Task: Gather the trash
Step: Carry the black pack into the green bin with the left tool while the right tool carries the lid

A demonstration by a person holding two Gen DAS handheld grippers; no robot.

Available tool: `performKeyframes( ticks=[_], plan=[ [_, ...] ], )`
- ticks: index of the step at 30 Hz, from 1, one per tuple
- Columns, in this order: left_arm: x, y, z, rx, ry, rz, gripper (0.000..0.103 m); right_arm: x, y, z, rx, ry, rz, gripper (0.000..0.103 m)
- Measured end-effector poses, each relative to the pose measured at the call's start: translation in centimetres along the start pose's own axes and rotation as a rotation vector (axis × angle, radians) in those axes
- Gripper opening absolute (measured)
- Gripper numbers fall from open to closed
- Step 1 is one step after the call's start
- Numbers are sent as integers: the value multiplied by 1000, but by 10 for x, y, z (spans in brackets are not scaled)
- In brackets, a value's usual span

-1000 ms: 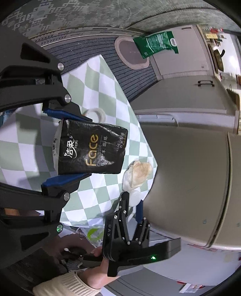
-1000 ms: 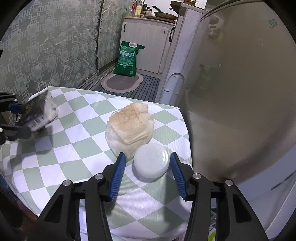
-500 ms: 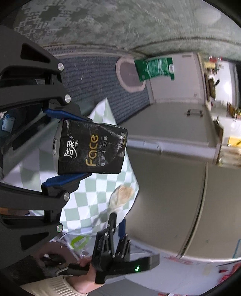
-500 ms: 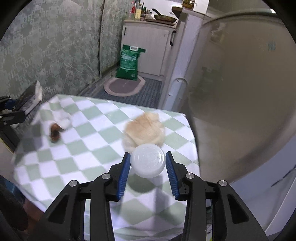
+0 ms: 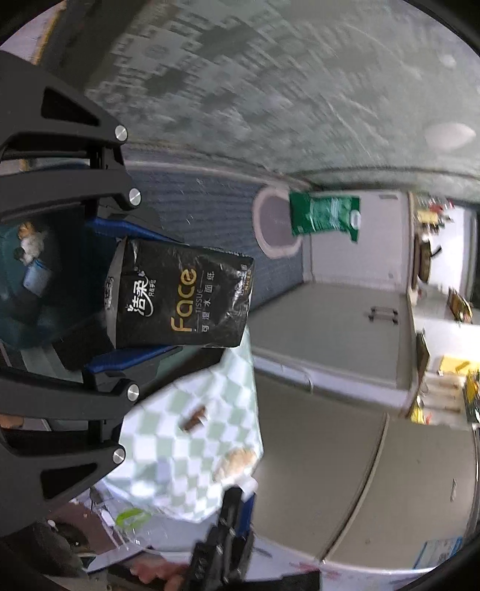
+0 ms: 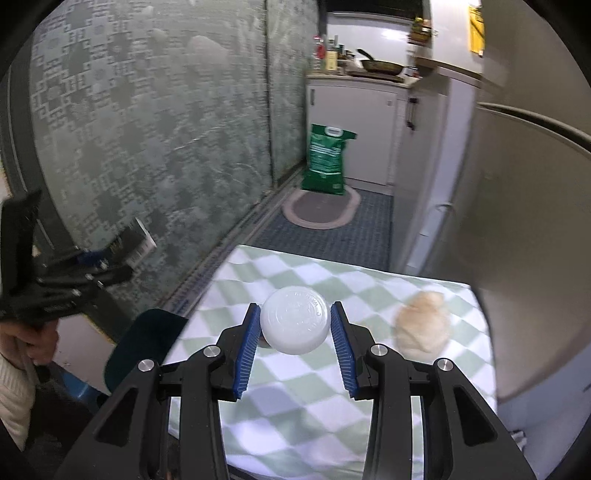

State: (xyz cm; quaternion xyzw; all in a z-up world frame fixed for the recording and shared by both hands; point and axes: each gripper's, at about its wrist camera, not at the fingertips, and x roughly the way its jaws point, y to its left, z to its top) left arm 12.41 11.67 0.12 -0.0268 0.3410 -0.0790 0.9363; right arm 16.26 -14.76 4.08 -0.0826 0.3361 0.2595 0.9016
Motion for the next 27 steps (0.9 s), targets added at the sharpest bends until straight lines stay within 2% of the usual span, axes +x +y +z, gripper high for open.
performKeyframes(
  ticks=[5,10,14,18,27],
  plan=[
    [2,21,-23,-35,31,75,53,6,29,7,-27,4,52,39],
    [13,32,-37,-63,73,74,53,16,56,12,-58,10,84,39],
    [24,40,-52,-56,108,106,53,27,75,17,-71,17,111,39],
    [32,47,-68,-70,148,112,53,37,91,21,-80,24,131,39],
    [59,64,-108,-160,270,67,53,57,125,24,-115,54,169,39]
  ],
)
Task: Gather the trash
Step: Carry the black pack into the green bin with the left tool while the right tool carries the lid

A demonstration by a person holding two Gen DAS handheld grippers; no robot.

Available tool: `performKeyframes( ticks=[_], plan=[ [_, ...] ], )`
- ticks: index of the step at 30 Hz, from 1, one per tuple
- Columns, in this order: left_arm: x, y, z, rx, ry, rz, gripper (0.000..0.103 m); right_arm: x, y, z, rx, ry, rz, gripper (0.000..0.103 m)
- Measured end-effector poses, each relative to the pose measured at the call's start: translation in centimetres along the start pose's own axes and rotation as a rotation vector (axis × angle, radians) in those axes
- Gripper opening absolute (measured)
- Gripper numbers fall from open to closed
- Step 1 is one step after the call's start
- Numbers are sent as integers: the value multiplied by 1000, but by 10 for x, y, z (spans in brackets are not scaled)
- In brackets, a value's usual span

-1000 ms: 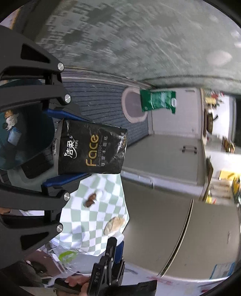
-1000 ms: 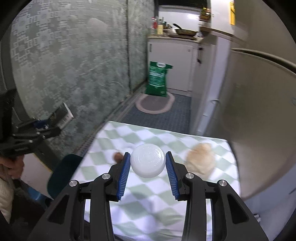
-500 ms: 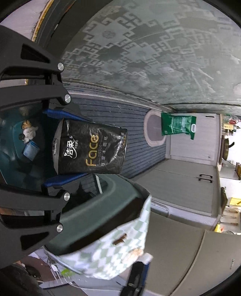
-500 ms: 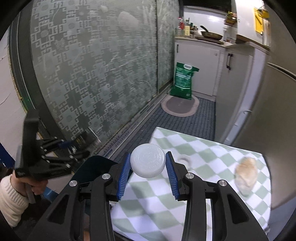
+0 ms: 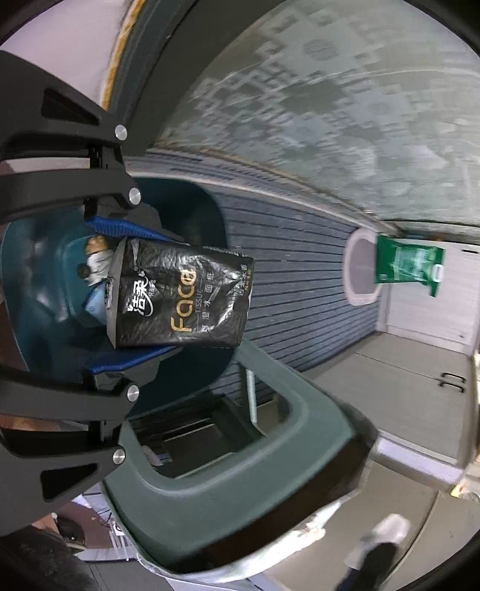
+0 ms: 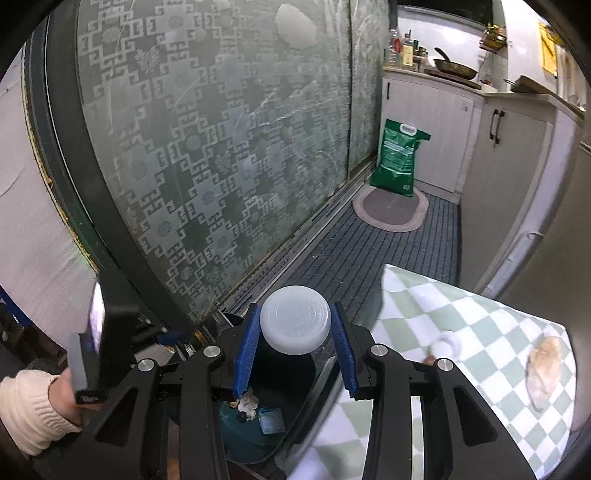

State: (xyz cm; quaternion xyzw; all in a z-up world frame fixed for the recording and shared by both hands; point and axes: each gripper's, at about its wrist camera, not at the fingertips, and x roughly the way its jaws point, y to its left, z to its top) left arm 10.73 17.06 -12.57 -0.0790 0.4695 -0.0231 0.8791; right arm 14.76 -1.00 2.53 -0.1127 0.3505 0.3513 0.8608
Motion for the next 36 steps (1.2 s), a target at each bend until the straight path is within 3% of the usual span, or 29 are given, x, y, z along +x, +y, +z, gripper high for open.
performKeyframes(
  ticks=[9,18,20,29,36],
  plan=[
    [38,15,-32,-49,129,-15,53,24,20,0,-23,46,13,39],
    [49,29,-39,-48,170,9,55,42,32,0,-36,81,21,39],
    [49,29,-39,-45,176,9,60,44,33,0,-38,86,21,39],
    [39,33,-38,-35,132,8,57,60,40,-3,-44,122,12,39],
    [6,42,-17,-40,-16,33,48,86,50,-18,-49,187,1,39]
  ],
)
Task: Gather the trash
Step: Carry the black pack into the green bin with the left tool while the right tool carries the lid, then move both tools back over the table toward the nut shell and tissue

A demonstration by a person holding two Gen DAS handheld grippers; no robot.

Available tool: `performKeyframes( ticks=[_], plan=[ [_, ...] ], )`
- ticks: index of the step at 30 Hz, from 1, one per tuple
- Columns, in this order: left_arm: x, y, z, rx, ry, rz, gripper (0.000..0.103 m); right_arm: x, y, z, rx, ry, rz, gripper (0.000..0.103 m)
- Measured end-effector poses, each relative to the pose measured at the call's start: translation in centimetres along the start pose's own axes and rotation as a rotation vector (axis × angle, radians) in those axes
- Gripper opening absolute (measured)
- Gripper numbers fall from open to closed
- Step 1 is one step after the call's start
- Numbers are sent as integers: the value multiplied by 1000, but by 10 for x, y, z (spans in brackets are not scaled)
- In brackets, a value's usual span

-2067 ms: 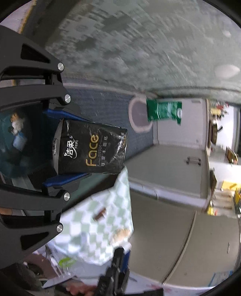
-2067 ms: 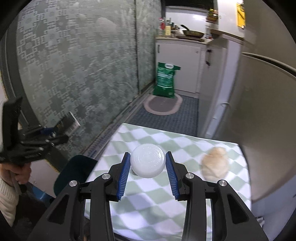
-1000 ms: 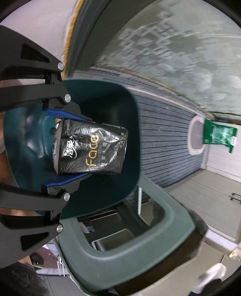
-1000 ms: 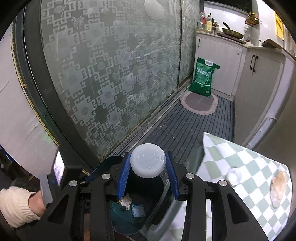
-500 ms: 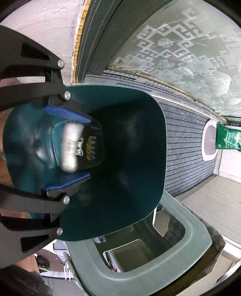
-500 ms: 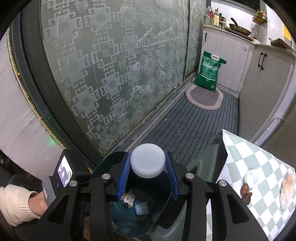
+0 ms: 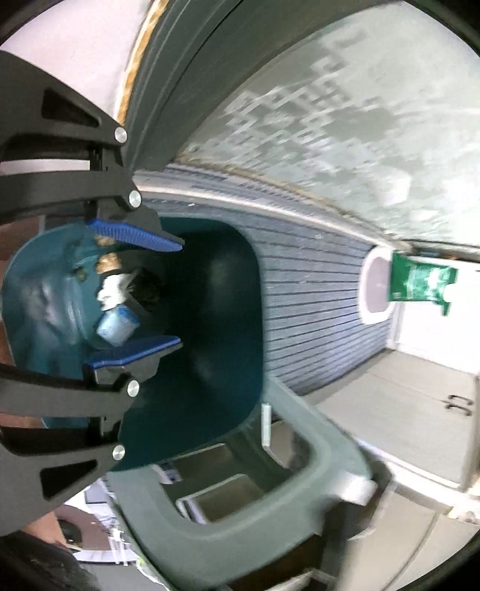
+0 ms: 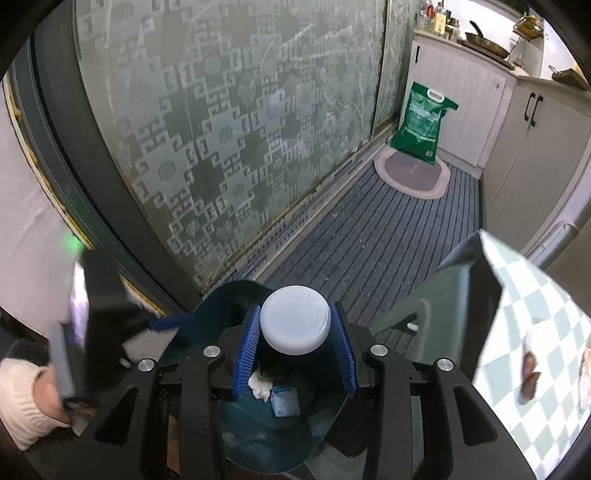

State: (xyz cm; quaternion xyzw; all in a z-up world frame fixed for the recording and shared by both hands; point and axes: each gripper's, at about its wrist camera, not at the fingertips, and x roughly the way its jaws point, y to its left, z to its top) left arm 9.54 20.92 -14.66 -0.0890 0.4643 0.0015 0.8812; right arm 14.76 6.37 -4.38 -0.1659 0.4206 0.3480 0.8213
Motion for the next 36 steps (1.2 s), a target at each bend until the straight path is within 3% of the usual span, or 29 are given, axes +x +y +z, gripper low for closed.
performKeyframes(
  ticks=[4,12,17,27,29,36],
  plan=[
    [-26,6,17,0,-115,34,44,20,6,-11,1,53,-8,39],
    [-71,2,38,-6,-255,1,34,61,26,-41,-30,168,2,39],
    [-84,-4,46,-14,-285,-19,28,82,26,-60,-35,229,1,39],
    [-111,-21,59,-23,-366,-66,27,111,23,-89,-60,321,9,40],
    [-117,-26,60,-16,-383,-76,27,117,26,-95,-60,353,23,48],
    [-129,-34,70,-5,-422,-78,31,105,26,-94,-67,327,36,48]
  ],
)
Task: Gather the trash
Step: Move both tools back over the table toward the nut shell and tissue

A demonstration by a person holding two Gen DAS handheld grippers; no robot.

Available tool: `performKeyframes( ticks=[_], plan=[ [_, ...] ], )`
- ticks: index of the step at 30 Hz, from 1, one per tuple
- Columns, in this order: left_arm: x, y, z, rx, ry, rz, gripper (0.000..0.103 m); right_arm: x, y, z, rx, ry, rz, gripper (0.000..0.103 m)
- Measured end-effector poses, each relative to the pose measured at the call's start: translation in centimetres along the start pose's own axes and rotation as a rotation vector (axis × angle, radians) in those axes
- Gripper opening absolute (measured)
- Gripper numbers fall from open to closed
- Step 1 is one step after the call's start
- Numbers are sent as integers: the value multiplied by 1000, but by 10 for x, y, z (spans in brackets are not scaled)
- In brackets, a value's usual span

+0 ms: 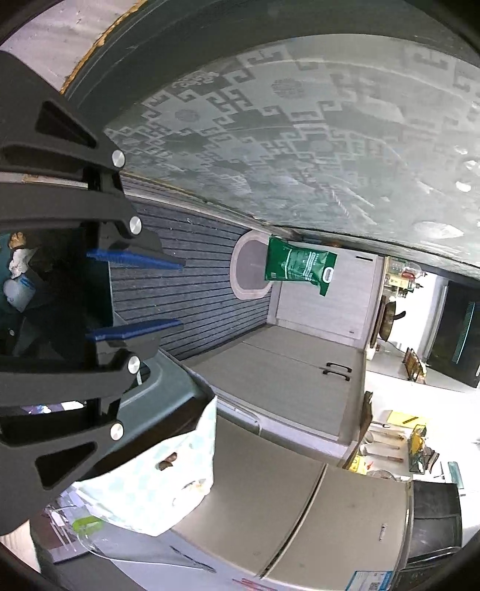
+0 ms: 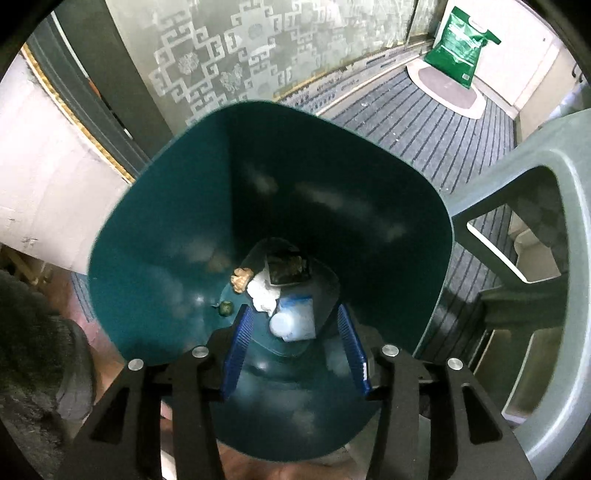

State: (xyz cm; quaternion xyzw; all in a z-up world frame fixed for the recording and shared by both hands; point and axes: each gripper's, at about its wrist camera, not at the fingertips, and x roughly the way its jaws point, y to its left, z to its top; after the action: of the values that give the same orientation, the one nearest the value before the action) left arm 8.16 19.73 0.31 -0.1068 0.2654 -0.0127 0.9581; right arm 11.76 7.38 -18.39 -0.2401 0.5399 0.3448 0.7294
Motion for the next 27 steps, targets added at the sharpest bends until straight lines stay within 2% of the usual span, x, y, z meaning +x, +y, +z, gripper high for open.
performKeyframes(
  ticks=[4,10,15,22,27],
  plan=[
    [0,2,11,-12,-21,28,32,-24,2,3,-4,-60,32,48],
    [-6,-1,22,-24,-59,47,34,-67,9,6,-29,-160,58,39],
    [-11,-5,29,-37,-93,40,35,-115,5,6,-42,-266,50,37],
    [-1,-35,29,-10,-76,-1,36,-173,-43,-10,26,-380,-24,37],
    [9,-69,23,22,-36,-75,36,-202,-97,-30,120,-430,-100,35]
  ],
)
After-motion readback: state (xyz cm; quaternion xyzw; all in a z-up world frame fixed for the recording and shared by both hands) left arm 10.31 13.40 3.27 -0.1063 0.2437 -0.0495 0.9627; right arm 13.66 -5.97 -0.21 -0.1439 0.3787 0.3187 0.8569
